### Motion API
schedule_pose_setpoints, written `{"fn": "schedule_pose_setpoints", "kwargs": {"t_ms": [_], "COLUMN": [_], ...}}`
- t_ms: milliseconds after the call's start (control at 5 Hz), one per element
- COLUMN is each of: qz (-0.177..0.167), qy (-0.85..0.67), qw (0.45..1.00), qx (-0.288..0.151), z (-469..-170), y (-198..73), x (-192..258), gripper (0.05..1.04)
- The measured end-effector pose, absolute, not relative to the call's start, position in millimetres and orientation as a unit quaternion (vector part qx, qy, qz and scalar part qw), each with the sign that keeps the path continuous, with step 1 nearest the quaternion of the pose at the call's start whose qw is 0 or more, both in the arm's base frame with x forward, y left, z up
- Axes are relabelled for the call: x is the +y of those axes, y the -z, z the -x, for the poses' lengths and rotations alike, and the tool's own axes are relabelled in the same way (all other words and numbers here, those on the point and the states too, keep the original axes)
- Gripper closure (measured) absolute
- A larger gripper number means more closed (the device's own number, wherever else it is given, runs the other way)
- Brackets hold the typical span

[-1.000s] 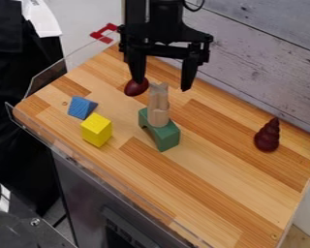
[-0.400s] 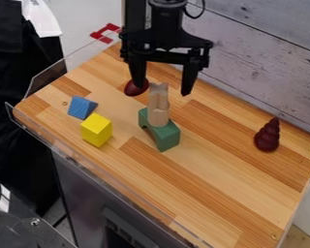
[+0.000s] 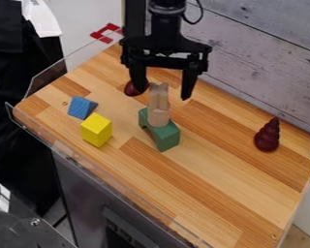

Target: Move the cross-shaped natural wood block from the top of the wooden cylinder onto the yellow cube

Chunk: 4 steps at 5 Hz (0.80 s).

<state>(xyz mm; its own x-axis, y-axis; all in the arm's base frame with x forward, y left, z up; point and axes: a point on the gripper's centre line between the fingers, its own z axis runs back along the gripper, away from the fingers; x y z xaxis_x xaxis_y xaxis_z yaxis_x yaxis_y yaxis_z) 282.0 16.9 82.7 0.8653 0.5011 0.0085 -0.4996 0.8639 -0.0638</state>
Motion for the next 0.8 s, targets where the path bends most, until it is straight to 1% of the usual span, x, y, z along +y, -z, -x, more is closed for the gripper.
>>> {"fn": "schedule_pose_setpoints", "kwargs": {"t_ms": [200, 400, 600, 800], "qz": [0.03, 0.033, 0.032, 0.032], "qy": [-0.266, -0.276, -0.278, -0.276], "qw": [0.963, 0.961, 0.96, 0.96], "qx": [-0.009, -0.011, -0.006, -0.005], "z": [-280.1, -279.3, -278.7, -278.5], "y": [-80.3, -77.7, -75.1, -75.1], "x": [18.7, 20.3, 20.7, 20.0], "gripper": [0.115, 0.343, 0.622, 0.644]}}
